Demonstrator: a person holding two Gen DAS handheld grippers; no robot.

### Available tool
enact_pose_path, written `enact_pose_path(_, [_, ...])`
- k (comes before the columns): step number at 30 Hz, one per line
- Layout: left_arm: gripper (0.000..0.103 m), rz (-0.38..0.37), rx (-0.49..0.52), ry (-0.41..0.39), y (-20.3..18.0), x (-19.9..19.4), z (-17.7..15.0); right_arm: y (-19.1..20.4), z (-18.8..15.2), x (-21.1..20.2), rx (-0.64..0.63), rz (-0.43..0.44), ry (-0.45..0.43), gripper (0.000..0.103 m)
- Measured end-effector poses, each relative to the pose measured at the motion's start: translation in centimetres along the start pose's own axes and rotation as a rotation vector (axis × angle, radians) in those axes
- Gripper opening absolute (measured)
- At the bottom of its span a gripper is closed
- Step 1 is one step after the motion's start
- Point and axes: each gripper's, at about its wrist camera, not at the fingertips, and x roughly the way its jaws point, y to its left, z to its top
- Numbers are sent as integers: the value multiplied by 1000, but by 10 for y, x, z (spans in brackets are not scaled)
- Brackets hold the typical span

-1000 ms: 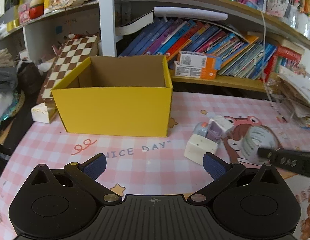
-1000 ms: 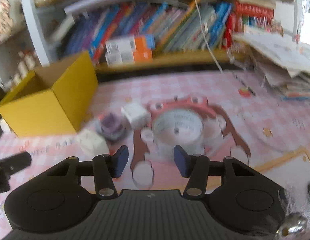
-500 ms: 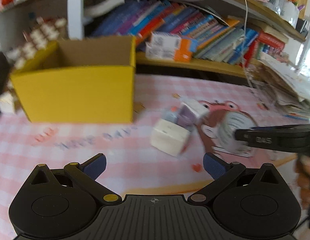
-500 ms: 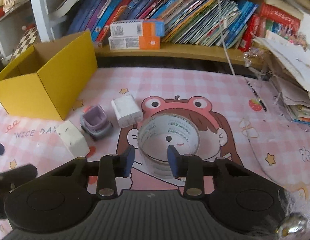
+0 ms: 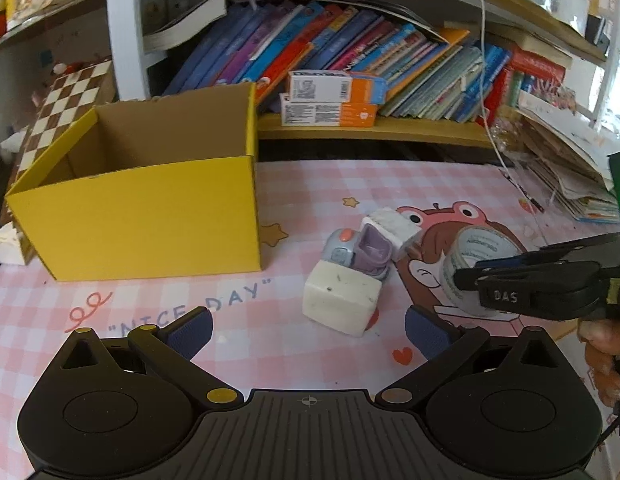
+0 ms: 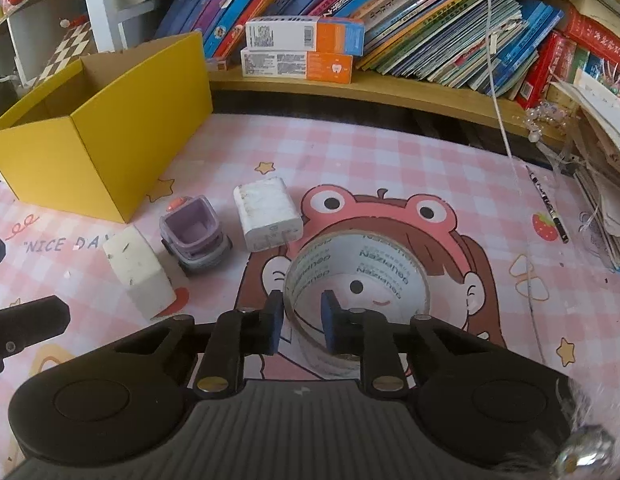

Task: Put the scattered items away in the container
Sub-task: 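Move the right tool to the clear tape roll and close on its rim, then close the left tool on the white soap bar while the right tool holds the tape roll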

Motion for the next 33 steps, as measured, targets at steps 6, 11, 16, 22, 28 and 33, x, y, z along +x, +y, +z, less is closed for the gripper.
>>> enact_pose_path(6, [102,-7,4,11,-1,5,1,2,-1,3,-16,4,1,14])
enact_pose_path(11, [102,-17,8,27,-3,8,-1,4,-2,5,-28,12,2,10])
enact_pose_path(16, [102,-23,21,26,-6,7,-1,6,-2,6,-41,19,3,7])
enact_pose_path(22, [102,-21,30,24,-7,7,-2,7,-3,-3,-24,34,-11,7])
enact_pose_path(28, [102,-21,40,18,-8,5,-2,8,-5,-15,2,50,-29,7])
enact_pose_path(33, [102,-9,49,21,-9,4,-2,11,-7,-22,12,61,-38,7])
